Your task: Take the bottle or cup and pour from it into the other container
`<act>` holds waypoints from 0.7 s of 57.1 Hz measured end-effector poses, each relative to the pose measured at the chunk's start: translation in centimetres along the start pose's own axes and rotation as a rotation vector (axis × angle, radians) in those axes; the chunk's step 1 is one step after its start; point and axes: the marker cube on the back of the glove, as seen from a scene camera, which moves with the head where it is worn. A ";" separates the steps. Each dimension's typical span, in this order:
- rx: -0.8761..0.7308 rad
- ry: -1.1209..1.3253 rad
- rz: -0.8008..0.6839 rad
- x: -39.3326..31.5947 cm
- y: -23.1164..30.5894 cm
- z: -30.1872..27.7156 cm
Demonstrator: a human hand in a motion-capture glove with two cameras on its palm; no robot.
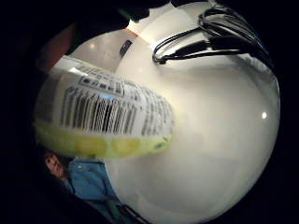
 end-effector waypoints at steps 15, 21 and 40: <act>0.192 -0.048 -0.079 0.7 -0.7 1.2; 0.227 -0.044 -0.068 0.8 -0.8 1.4; 0.144 0.127 -0.039 -2.8 -1.2 2.8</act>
